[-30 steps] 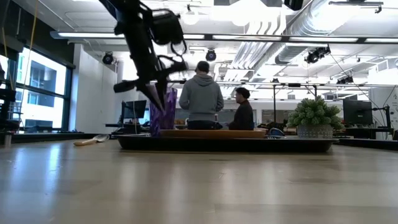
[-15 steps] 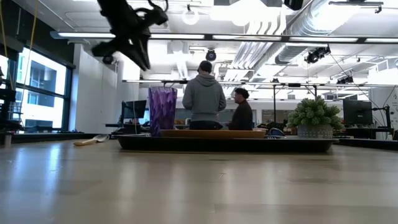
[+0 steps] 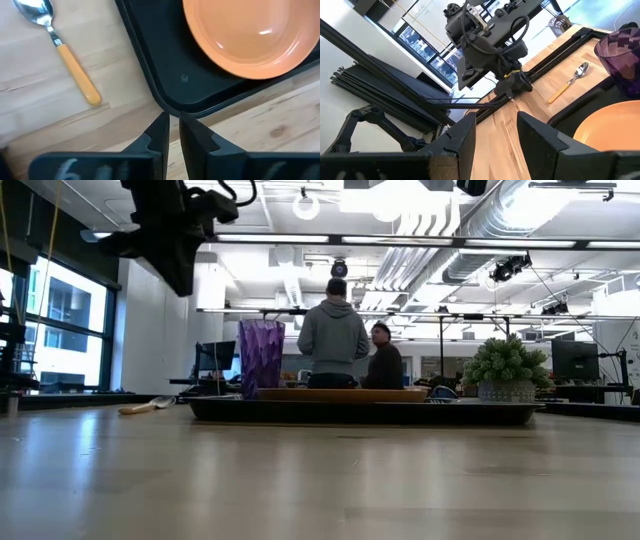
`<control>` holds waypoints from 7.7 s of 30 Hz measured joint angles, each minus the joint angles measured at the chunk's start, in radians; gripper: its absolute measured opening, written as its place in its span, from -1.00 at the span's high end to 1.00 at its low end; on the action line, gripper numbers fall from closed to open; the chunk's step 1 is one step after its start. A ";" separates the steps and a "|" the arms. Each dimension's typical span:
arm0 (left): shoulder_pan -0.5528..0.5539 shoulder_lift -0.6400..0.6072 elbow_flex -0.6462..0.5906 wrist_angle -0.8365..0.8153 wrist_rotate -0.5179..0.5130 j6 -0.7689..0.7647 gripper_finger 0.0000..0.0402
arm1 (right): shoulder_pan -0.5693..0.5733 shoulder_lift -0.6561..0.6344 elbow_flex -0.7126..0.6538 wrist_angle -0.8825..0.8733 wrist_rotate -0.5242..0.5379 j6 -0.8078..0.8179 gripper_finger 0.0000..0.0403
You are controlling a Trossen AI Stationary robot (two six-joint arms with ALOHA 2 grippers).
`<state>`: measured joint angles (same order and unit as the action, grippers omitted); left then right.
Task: Pick and place plate/cup/fork/spoon on tray
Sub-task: Put the yellow spoon to the right of the orange plate on the black serving tray
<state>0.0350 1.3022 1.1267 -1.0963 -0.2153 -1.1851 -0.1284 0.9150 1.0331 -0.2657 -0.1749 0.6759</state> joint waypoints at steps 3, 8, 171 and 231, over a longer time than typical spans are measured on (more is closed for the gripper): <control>-0.010 0.000 0.000 -0.031 0.000 0.021 0.77 | 0.000 0.000 0.000 0.000 0.000 -0.002 0.33; -0.007 0.000 0.000 -0.090 -0.037 0.014 0.64 | 0.000 0.000 0.000 0.000 0.000 -0.003 0.33; -0.078 -0.238 -0.278 0.645 0.071 -0.204 0.79 | 0.000 0.003 0.000 -0.001 0.193 0.067 0.33; -0.469 0.681 0.195 0.745 0.003 -0.517 0.74 | 0.000 0.113 0.000 -0.363 0.224 0.291 0.33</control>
<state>-0.4343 1.9833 1.3216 -0.3517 -0.2124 -1.7025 -0.1280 1.0275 1.0328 -0.6290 0.0488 0.9671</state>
